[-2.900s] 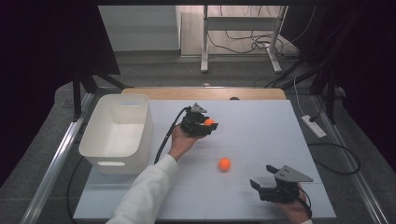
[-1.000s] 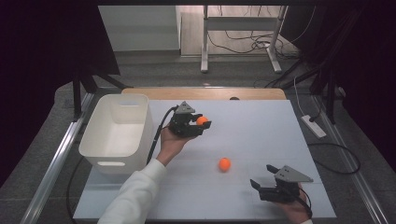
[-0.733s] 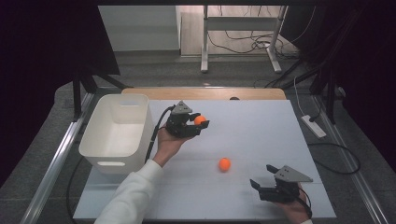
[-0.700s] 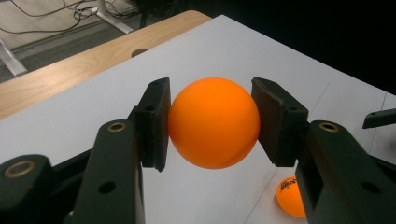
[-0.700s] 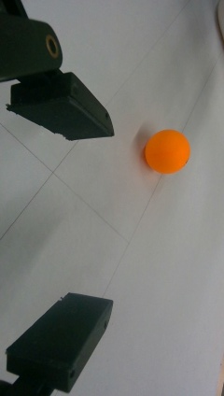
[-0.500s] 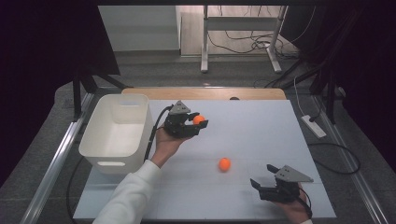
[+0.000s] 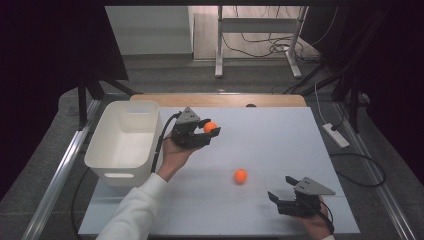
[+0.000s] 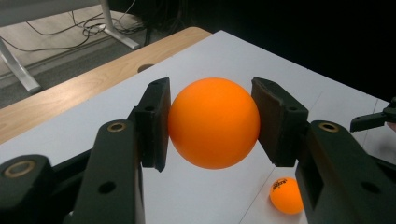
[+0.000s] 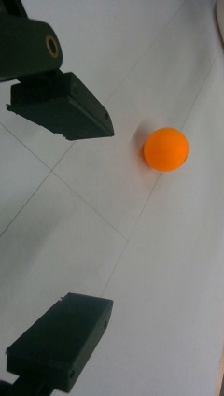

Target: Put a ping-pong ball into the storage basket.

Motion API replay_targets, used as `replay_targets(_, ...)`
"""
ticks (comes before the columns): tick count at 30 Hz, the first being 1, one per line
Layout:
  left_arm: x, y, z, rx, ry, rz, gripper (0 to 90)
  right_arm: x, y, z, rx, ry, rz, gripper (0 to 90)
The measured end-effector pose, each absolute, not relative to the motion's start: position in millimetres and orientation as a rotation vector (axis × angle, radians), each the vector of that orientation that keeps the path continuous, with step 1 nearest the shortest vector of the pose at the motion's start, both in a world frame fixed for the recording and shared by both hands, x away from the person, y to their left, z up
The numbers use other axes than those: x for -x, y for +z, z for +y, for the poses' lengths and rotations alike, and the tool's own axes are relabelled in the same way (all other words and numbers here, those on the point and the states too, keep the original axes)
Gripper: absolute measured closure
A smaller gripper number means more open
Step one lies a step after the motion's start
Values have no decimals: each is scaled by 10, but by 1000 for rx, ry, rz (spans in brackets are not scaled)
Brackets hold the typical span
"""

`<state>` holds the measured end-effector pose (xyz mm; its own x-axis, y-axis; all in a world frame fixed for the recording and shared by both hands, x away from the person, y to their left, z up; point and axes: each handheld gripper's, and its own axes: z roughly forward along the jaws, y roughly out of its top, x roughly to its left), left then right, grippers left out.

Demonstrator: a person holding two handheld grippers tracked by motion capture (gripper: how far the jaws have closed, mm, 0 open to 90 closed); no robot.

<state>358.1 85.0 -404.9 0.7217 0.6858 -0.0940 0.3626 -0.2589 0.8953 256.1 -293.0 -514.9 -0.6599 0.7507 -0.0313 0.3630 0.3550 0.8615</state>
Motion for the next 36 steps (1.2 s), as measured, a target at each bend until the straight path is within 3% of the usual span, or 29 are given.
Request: replay_targets(36, -3498, -3771, 1297, -1789, 447, 869, 499, -2565, -5146, -2923, -967, 1236, 2195, 145)
